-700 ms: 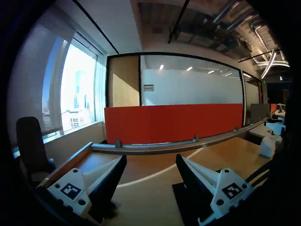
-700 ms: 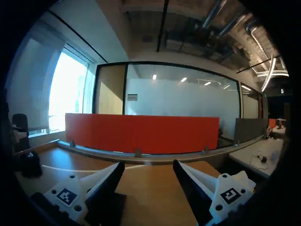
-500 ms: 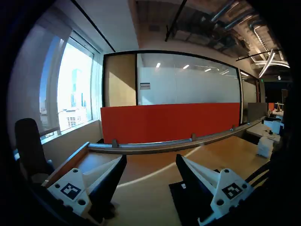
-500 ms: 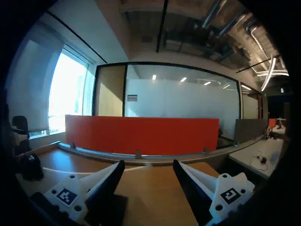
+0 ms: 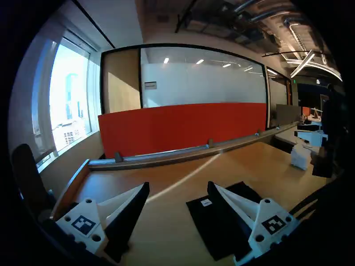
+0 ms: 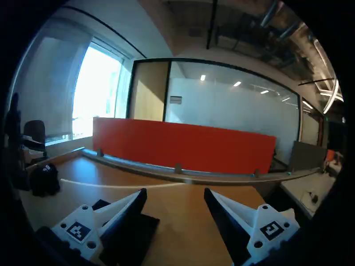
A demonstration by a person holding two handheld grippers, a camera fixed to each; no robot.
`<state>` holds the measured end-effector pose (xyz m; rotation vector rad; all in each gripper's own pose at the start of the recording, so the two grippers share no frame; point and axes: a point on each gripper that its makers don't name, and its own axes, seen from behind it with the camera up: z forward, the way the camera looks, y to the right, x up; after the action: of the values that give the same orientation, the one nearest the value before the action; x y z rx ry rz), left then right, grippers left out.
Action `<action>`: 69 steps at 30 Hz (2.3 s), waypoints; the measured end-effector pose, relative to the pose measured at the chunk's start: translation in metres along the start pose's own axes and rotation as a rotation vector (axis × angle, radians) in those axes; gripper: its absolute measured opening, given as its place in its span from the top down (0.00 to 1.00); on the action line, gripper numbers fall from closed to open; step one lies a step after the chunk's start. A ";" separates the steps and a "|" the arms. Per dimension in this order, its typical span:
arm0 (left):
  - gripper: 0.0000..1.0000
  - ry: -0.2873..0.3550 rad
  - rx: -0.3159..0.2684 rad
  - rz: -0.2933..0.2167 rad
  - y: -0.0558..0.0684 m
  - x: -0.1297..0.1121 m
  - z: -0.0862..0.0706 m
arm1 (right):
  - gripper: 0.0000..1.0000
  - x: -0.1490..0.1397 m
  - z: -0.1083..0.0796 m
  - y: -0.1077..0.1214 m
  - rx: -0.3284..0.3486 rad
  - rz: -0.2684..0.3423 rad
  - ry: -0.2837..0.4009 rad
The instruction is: Fold towel
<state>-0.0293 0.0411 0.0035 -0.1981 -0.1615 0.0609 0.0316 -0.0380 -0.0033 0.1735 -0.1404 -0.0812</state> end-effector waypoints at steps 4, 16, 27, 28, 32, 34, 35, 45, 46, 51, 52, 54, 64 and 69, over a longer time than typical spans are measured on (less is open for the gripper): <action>0.03 -0.050 -0.079 0.020 0.015 -0.011 0.001 | 0.00 -0.013 -0.001 -0.020 0.099 -0.034 -0.062; 0.03 -0.157 -0.255 0.074 0.048 -0.038 0.003 | 0.00 -0.047 -0.009 -0.060 0.288 -0.095 -0.201; 0.03 -0.246 -0.316 0.081 0.073 -0.089 0.003 | 0.00 -0.095 -0.014 -0.075 0.337 -0.108 -0.292; 0.03 -0.259 -0.322 0.081 0.075 -0.096 0.003 | 0.00 -0.102 -0.015 -0.076 0.340 -0.108 -0.301; 0.03 -0.308 -0.341 0.086 0.082 -0.124 0.002 | 0.00 -0.123 -0.017 -0.082 0.353 -0.113 -0.326; 0.03 -0.328 -0.347 0.092 0.085 -0.137 0.002 | 0.00 -0.135 -0.018 -0.085 0.361 -0.119 -0.340; 0.03 -0.337 -0.350 0.096 0.087 -0.143 0.002 | 0.00 -0.140 -0.019 -0.086 0.365 -0.122 -0.347; 0.03 -0.449 -0.388 0.127 0.103 -0.203 0.005 | 0.00 -0.203 -0.023 -0.100 0.403 -0.138 -0.451; 0.03 -0.461 -0.391 0.131 0.104 -0.209 0.006 | 0.00 -0.210 -0.023 -0.101 0.407 -0.140 -0.463; 0.03 -0.511 -0.405 0.143 0.108 -0.232 0.007 | 0.00 -0.238 -0.028 -0.106 0.427 -0.154 -0.519; 0.03 -0.521 -0.407 0.144 0.108 -0.237 0.007 | 0.00 -0.244 -0.029 -0.107 0.431 -0.157 -0.530; 0.03 -0.539 -0.411 0.145 0.109 -0.244 0.007 | 0.00 -0.253 -0.032 -0.108 0.436 -0.161 -0.551; 0.03 -0.621 -0.433 0.158 0.117 -0.275 0.004 | 0.00 -0.290 -0.040 -0.109 0.445 -0.150 -0.642; 0.03 -0.641 -0.441 0.162 0.120 -0.281 0.005 | 0.00 -0.298 -0.042 -0.108 0.449 -0.156 -0.657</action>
<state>-0.3123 0.1384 -0.0592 -0.6304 -0.8013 0.2506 -0.2637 -0.1094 -0.1030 0.6047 -0.8040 -0.2617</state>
